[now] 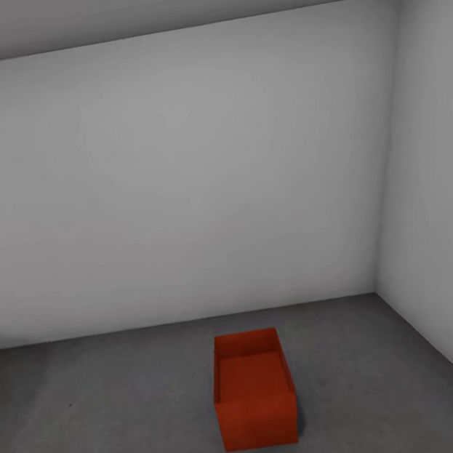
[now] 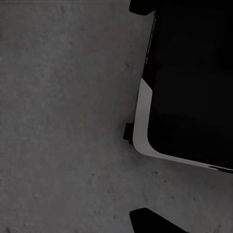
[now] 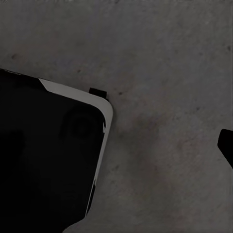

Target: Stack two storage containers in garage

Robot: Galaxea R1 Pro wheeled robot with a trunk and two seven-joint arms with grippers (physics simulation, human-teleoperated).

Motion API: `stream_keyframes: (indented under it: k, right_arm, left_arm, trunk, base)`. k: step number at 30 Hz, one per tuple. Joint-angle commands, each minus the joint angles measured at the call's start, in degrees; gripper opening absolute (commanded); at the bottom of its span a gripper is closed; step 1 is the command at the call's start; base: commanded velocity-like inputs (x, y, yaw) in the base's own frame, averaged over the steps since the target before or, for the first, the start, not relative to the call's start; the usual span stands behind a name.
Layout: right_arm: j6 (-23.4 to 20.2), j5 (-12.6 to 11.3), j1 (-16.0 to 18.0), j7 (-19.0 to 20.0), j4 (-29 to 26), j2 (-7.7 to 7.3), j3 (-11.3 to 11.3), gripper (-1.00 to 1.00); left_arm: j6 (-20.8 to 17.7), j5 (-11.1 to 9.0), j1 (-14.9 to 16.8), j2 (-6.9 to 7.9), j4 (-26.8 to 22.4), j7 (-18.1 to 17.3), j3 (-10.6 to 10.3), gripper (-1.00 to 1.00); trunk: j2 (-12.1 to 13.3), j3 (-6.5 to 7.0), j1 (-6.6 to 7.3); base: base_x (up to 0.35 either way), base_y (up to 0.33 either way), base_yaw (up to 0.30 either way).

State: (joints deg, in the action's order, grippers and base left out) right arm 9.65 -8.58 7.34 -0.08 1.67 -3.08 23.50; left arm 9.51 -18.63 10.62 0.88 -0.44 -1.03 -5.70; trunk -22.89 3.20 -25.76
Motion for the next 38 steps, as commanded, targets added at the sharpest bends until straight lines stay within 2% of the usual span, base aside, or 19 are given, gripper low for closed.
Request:
stream_keyframes:
  k: [1, 38]
  right_arm:
    - [0.28, -0.54, 0.05, -0.01, 0.18, -0.01, 0.49, 1.00]
    - [0.11, -0.05, 0.05, -0.54, 0.18, 0.08, 0.48, 1.00]
  left_arm:
    - [0.17, -0.55, 0.02, 0.03, 0.01, -0.11, -0.47, 1.00]
    - [0.16, -0.53, 0.02, 0.08, -0.08, -0.11, -0.54, 1.00]
  trunk:
    - [-0.03, 0.03, -0.02]
    - [-0.03, 0.16, -0.02]
  base:
    - [0.000, 0.000, 0.000]
    - [0.000, 0.000, 0.000]
